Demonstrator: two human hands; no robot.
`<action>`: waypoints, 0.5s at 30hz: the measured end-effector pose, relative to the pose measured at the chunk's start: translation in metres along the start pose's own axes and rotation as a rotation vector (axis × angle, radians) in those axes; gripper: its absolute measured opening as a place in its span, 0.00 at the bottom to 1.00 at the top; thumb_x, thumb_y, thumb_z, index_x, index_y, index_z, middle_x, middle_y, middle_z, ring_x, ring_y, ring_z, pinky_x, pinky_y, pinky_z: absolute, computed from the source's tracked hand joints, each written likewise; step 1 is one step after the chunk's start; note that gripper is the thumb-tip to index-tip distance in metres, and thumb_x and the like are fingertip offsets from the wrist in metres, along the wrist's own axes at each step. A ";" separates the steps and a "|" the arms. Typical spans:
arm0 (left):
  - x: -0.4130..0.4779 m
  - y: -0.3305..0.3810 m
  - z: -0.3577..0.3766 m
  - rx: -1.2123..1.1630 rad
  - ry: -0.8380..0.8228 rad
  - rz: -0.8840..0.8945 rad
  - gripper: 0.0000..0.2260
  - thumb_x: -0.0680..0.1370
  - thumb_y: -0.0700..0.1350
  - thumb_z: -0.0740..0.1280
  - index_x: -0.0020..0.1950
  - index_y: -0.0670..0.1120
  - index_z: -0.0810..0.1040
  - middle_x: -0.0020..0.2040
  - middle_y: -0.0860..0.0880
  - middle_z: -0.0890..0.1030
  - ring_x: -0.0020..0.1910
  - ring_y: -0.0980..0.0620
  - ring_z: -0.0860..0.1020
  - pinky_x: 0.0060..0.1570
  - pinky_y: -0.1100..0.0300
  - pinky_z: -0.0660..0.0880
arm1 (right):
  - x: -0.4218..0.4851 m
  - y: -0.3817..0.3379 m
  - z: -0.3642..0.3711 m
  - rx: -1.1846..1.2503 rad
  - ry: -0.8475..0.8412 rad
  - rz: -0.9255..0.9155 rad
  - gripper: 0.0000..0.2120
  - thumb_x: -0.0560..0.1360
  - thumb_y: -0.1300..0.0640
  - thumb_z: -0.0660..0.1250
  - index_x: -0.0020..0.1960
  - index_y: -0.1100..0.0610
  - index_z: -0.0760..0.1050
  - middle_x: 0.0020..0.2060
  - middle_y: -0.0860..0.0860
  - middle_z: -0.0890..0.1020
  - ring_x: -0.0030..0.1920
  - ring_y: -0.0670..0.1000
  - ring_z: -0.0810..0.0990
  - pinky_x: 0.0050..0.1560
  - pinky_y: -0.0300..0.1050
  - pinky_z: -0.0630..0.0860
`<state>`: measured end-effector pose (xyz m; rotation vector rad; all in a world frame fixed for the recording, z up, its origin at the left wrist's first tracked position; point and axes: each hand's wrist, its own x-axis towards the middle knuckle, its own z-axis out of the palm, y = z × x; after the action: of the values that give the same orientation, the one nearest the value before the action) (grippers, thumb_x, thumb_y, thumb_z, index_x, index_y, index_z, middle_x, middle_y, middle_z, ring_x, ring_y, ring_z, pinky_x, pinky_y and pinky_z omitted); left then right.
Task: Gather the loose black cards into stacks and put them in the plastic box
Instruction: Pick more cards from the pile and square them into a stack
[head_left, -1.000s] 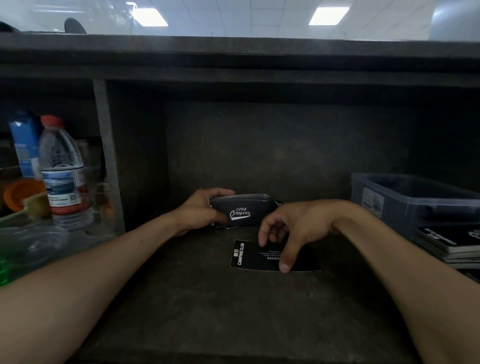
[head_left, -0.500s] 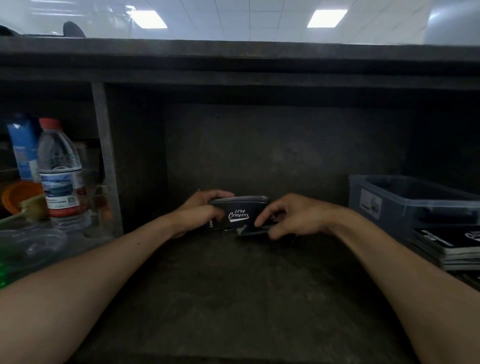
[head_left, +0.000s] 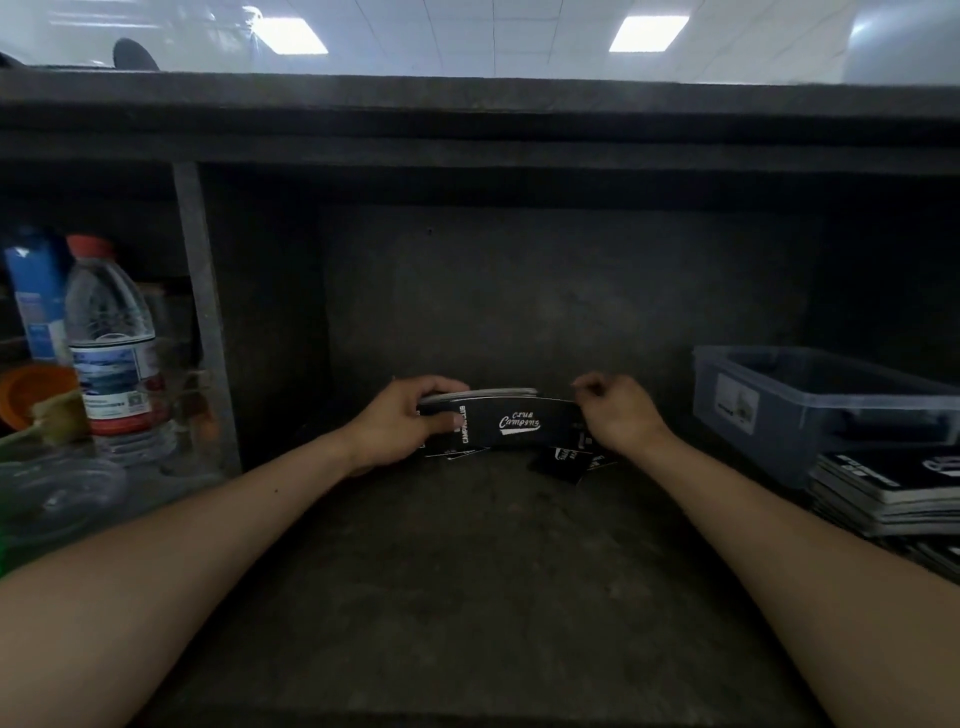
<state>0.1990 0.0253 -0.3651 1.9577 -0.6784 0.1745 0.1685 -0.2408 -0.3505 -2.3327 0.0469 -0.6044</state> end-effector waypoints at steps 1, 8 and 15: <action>0.002 0.001 -0.002 -0.018 0.032 -0.006 0.15 0.76 0.38 0.72 0.62 0.49 0.79 0.55 0.52 0.83 0.53 0.60 0.81 0.51 0.69 0.78 | 0.001 0.005 -0.001 -0.035 -0.090 0.017 0.12 0.81 0.58 0.60 0.58 0.56 0.82 0.59 0.54 0.82 0.62 0.54 0.78 0.61 0.44 0.72; 0.007 -0.013 -0.019 -0.041 0.240 -0.128 0.13 0.79 0.36 0.68 0.62 0.47 0.80 0.54 0.49 0.83 0.51 0.56 0.81 0.45 0.68 0.77 | -0.003 0.000 -0.008 -0.279 -0.435 -0.047 0.07 0.77 0.53 0.68 0.53 0.46 0.82 0.57 0.47 0.82 0.55 0.46 0.79 0.57 0.40 0.73; 0.008 -0.012 -0.018 -0.114 0.178 -0.210 0.08 0.78 0.39 0.68 0.56 0.48 0.81 0.48 0.52 0.85 0.45 0.57 0.83 0.39 0.70 0.76 | -0.006 -0.008 -0.022 -0.291 -0.454 -0.045 0.12 0.61 0.46 0.82 0.40 0.50 0.85 0.36 0.43 0.85 0.40 0.43 0.82 0.42 0.38 0.78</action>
<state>0.2155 0.0419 -0.3627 1.8630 -0.3569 0.1743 0.1528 -0.2480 -0.3340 -2.7063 -0.1365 -0.0787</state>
